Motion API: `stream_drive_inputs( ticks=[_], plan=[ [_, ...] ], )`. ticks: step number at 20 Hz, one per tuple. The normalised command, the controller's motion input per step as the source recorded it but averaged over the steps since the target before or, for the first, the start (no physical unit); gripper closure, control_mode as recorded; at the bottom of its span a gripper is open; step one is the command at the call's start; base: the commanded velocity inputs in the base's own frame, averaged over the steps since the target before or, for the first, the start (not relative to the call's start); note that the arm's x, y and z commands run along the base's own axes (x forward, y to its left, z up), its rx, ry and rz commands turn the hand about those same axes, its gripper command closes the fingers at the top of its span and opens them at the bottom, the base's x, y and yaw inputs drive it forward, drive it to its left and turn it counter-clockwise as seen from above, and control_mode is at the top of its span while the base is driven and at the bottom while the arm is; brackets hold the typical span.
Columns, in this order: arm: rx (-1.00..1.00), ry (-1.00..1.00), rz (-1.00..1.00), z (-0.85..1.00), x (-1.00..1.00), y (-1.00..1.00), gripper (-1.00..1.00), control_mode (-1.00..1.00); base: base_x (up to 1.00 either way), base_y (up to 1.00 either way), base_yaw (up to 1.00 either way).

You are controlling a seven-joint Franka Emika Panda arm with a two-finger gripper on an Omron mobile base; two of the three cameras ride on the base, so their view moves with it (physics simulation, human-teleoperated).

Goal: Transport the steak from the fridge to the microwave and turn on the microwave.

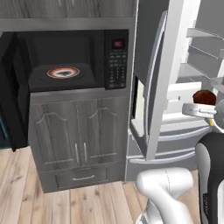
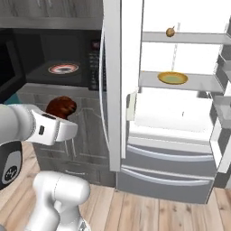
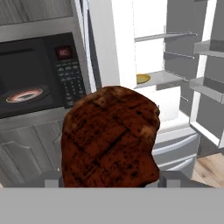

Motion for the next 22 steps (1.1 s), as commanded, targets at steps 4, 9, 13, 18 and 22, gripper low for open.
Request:
stream_drive_inputs(
  ticks=[4, 9, 13, 18, 22],
  plan=[
    [0.00, 0.00, 0.00, 0.00, 0.00, 0.00, 1.00, 1.00, 0.00, 0.49, 0.00],
    [0.00, 0.00, 0.00, 0.00, 0.00, 0.00, 1.00, 1.00, 0.00, 0.45, 0.00],
    [0.00, 0.00, 0.00, 0.00, 0.00, 0.00, 1.00, 1.00, 0.00, 0.45, 0.00],
    [0.00, 0.00, 0.00, 0.00, 0.00, 0.00, 1.00, 1.00, 0.00, 0.42, 0.01],
    [0.00, 0.00, 0.00, 0.00, 0.00, 0.00, 1.00, 1.00, 0.01, 0.40, 0.02]
  ],
)
